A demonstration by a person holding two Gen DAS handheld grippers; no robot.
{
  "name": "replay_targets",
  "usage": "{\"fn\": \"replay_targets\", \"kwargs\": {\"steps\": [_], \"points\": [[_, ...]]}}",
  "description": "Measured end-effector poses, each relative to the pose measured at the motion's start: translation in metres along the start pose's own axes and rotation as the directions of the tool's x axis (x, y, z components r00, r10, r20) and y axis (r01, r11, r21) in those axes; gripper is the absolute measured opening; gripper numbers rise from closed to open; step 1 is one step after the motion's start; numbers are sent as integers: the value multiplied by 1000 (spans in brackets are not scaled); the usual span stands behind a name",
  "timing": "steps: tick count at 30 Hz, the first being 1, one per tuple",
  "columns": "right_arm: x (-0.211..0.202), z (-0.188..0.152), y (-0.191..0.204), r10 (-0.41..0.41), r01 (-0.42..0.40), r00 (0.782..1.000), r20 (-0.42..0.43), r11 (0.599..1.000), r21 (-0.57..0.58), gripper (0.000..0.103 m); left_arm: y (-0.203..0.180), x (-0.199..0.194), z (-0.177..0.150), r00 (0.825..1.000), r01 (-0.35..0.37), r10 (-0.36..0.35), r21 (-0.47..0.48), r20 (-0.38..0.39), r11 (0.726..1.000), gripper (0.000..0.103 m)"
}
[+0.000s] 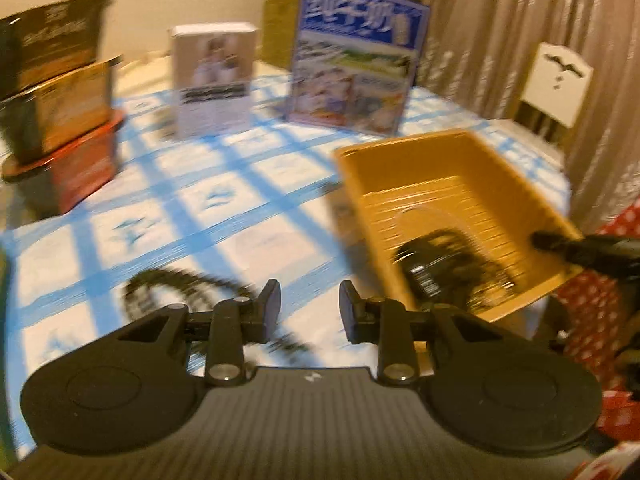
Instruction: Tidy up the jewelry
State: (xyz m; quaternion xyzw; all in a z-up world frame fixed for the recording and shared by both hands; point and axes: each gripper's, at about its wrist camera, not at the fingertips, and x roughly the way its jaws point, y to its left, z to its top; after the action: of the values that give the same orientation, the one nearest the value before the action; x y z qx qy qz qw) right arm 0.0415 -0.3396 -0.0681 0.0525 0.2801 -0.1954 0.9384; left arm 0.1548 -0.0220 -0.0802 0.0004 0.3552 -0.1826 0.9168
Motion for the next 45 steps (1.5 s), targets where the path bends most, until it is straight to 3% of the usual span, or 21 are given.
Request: {"fn": "replay_targets", "kwargs": {"steps": [7,17,21,22,27,32,39,43,45], "points": [[0,0,0,0,0,1000,0,1000,1,6,15,10,-12,998,-51,51,-6,-34,999,27],[1,0,-3,-3,3,1000,-4,1000,3,6,8,74,-10,989,-87,83,-24,-119,996,25],[1,0,-3,-4,4,1000,-4,1000,3,6,12,85,-11,986,-111,106,-35,-128,993,6],[1,0,-3,-5,5,1000,-5,1000,3,6,12,85,-11,987,-108,103,-33,-126,994,6],[3,-3,-5,-6,6,1000,-7,1000,3,6,20,60,-6,993,-118,116,-66,-26,991,6],[3,-3,-4,-6,6,1000,-6,1000,2,6,45,17,-5,986,-150,158,-129,59,980,6],[3,-3,-4,-7,7,1000,-6,1000,3,6,83,-17,-43,966,-258,257,-188,-33,948,6],[3,-3,-5,-7,7,1000,-6,1000,1,6,89,-20,-63,958,-283,265,-196,-113,939,6],[3,-3,-4,-7,7,1000,-7,1000,2,6,88,-23,-64,962,-271,254,-200,-103,942,8]]}}
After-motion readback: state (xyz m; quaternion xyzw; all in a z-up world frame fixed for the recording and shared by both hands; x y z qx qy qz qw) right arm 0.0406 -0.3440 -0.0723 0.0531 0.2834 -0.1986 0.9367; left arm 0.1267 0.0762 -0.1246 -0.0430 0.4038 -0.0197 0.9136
